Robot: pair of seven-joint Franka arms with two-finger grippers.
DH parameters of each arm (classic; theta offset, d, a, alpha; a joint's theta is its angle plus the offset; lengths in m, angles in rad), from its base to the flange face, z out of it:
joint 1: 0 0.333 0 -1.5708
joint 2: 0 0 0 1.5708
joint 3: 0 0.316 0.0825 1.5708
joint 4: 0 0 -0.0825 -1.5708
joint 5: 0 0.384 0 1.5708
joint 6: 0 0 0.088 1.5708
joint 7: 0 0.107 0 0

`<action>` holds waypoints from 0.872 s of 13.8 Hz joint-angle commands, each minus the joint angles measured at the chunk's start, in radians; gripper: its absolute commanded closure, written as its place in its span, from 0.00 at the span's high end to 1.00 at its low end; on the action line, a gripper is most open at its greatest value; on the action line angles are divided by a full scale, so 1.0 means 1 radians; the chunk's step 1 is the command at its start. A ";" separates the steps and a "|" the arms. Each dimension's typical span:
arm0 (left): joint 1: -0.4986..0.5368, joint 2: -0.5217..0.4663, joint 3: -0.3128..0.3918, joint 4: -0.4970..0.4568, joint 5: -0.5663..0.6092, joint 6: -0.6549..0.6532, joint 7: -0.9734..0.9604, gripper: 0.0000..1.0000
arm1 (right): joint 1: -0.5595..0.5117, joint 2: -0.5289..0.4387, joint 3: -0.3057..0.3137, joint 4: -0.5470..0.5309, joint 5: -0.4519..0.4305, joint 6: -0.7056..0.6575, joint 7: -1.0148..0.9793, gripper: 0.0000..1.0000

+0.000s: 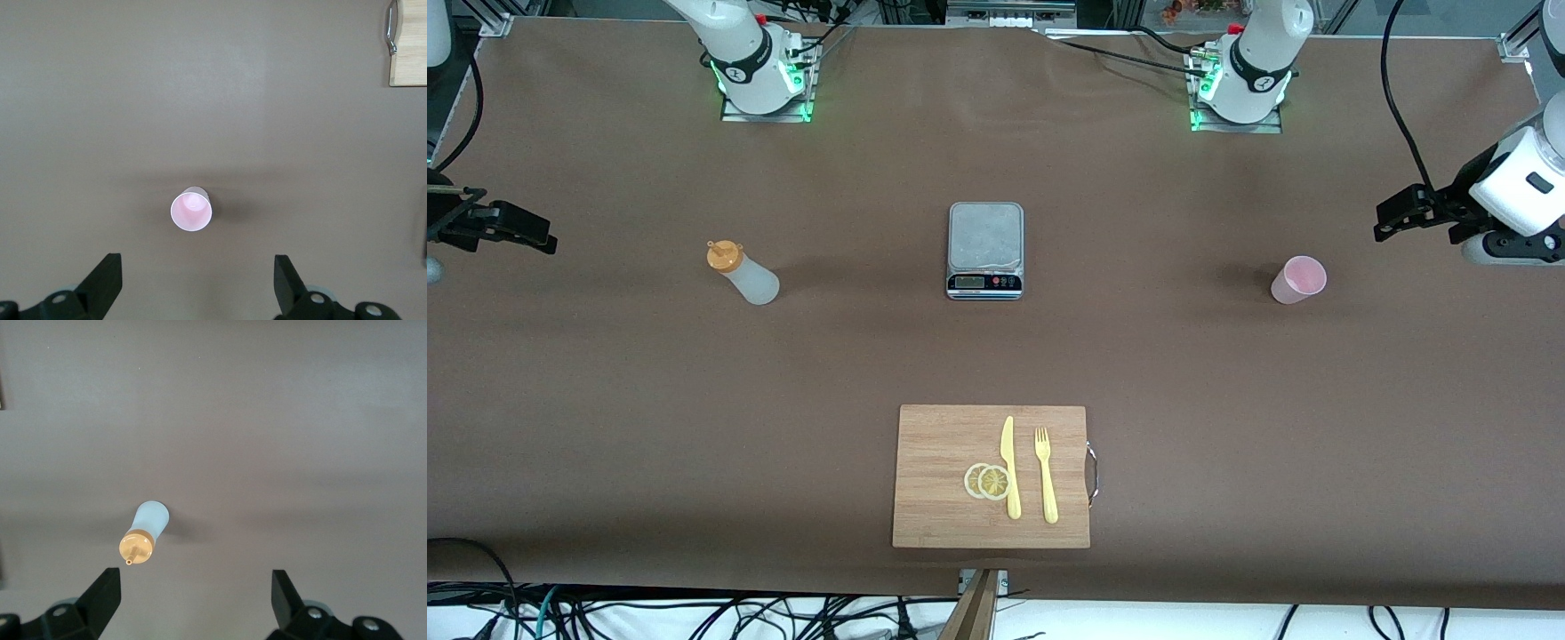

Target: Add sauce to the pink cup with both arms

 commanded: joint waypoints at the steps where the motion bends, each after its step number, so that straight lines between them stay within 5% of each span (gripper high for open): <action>1: -0.003 0.023 -0.003 0.038 0.020 -0.024 -0.006 1.00 | -0.001 0.003 0.003 0.016 0.011 -0.011 0.012 1.00; 12: -0.005 0.018 -0.007 0.062 0.015 -0.043 -0.010 1.00 | -0.001 0.003 0.003 0.016 0.011 -0.011 0.012 1.00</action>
